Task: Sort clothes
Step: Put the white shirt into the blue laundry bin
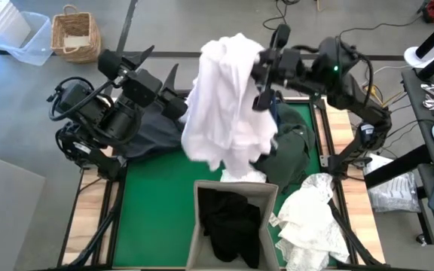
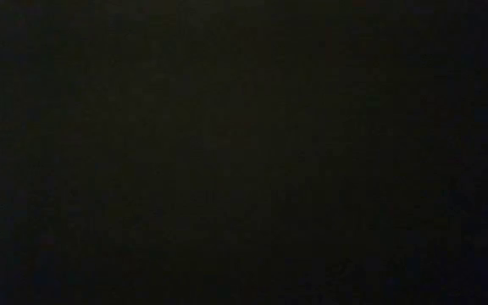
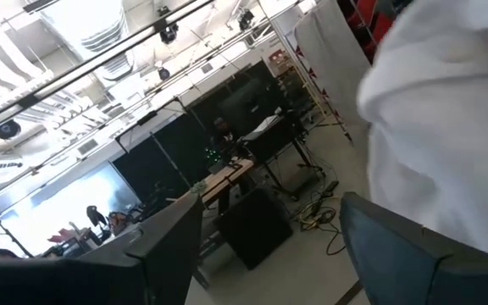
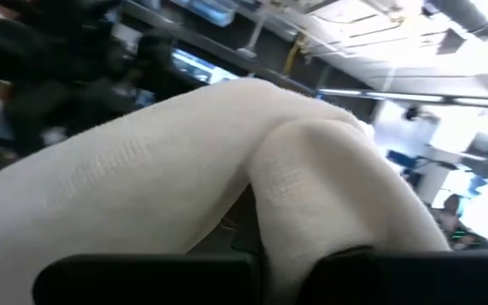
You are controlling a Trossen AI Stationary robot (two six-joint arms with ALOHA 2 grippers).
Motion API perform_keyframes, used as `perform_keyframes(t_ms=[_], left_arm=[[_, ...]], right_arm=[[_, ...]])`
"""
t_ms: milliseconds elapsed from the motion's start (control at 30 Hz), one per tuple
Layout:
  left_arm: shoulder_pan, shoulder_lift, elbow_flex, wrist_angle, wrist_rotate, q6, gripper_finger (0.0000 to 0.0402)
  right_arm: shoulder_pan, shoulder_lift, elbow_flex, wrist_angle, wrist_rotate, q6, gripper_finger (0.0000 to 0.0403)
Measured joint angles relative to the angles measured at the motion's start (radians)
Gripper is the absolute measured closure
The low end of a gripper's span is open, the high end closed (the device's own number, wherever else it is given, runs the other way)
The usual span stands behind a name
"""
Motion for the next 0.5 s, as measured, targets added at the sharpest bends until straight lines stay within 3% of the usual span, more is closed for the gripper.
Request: perform_keyframes(t_ms=[267, 500], left_arm=[[0.009, 0.0, 0.0, 0.0, 0.0, 0.0, 0.0146], [0.015, 0.0, 0.0, 0.0, 0.0, 0.0, 0.0146]], right_arm=[[-0.086, 0.022, 0.017, 0.042, 0.066, -0.146, 0.0394], [-0.174, 0.069, 0.015, -0.031, 0.114, -0.202, 0.0394]])
